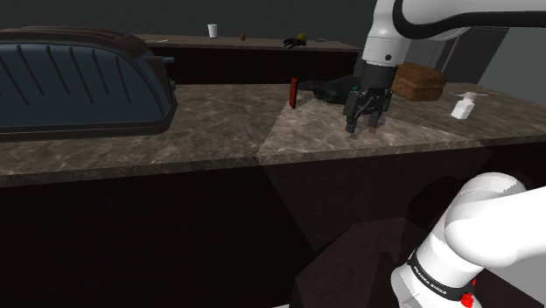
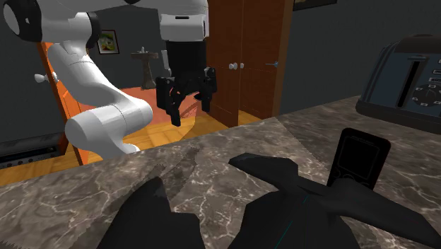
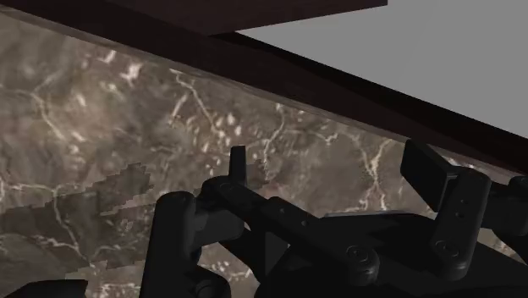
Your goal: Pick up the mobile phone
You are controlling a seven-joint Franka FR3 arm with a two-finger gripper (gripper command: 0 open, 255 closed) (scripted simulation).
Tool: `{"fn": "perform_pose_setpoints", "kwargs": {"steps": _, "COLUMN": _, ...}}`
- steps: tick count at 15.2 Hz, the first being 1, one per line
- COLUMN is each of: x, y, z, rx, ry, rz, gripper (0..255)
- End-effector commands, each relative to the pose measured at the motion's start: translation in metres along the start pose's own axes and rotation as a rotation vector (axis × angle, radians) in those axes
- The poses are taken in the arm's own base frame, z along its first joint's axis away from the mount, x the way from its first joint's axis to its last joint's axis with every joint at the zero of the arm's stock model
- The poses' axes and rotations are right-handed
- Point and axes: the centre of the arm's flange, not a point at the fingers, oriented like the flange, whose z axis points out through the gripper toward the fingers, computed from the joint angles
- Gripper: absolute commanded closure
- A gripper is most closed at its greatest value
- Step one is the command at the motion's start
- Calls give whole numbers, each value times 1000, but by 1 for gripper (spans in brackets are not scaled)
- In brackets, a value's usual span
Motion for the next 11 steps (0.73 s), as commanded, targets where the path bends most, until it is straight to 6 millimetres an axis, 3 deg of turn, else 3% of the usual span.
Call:
{"fn": "perform_pose_setpoints", "kwargs": {"steps": 1, "x": 0, "y": 0, "z": 0, "rx": 0, "ry": 0, "rz": 0, "gripper": 0}}
{"fn": "perform_pose_setpoints", "kwargs": {"steps": 11, "x": 121, "y": 34, "z": -31, "rx": -29, "ry": 1, "rz": -380, "gripper": 0}}
